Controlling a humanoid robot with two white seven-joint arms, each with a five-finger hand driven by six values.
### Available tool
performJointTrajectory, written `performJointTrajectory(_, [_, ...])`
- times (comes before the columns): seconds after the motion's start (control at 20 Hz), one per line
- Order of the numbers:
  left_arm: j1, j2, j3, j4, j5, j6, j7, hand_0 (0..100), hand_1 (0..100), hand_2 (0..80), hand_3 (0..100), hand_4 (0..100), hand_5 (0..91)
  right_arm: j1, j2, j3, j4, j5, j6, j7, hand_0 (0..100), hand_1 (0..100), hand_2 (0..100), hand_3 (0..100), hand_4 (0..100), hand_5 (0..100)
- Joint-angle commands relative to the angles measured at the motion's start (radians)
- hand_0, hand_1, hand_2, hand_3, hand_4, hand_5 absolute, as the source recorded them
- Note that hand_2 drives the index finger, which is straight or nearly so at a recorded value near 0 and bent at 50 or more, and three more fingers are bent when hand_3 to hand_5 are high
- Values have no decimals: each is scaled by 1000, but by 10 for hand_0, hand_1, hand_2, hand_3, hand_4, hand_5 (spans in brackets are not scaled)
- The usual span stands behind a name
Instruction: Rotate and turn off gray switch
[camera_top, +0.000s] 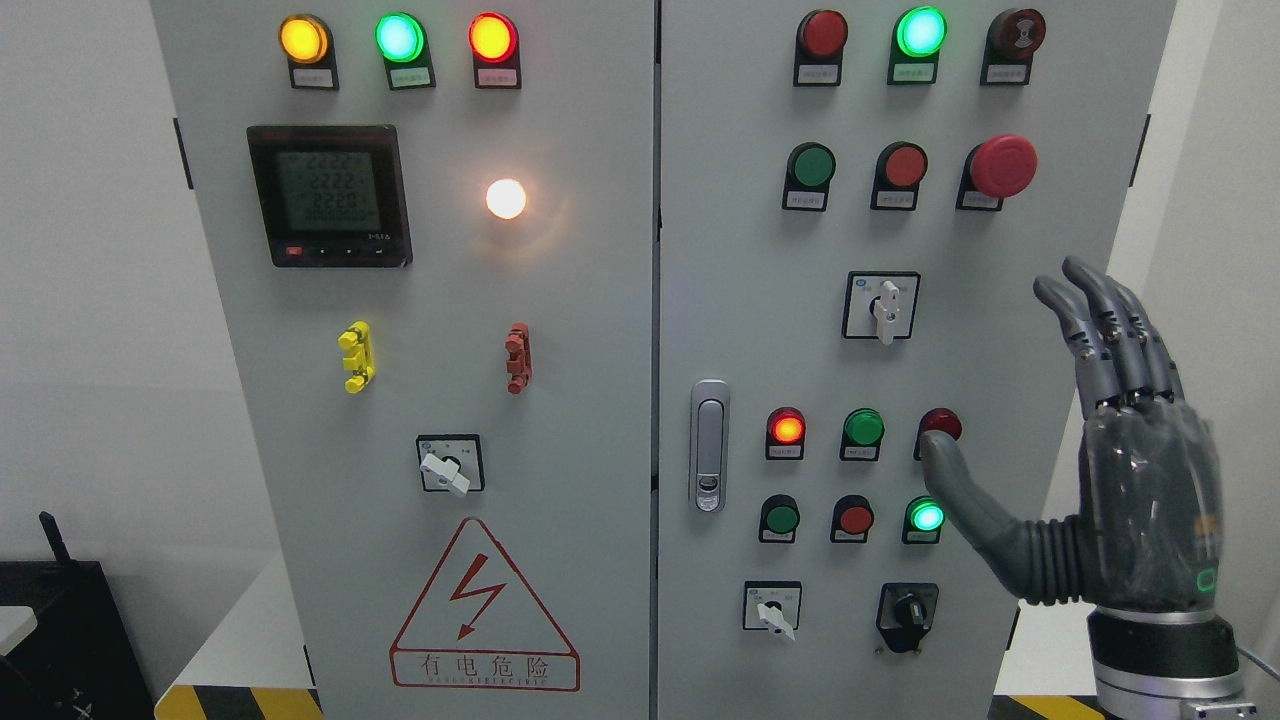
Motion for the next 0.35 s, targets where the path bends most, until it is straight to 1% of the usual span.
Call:
performJointTrajectory(0.0, [0,0,-2,14,0,1,1,120,389,0,0,0,0,-1,1,0,-4,0,0,2,203,307,123,132,1,0])
performJointTrajectory(0.3, [0,0,-2,15,0,1,-1,120,389,0,0,0,0,-2,1,2,-2,0,0,3,205,310,135,156,19,0])
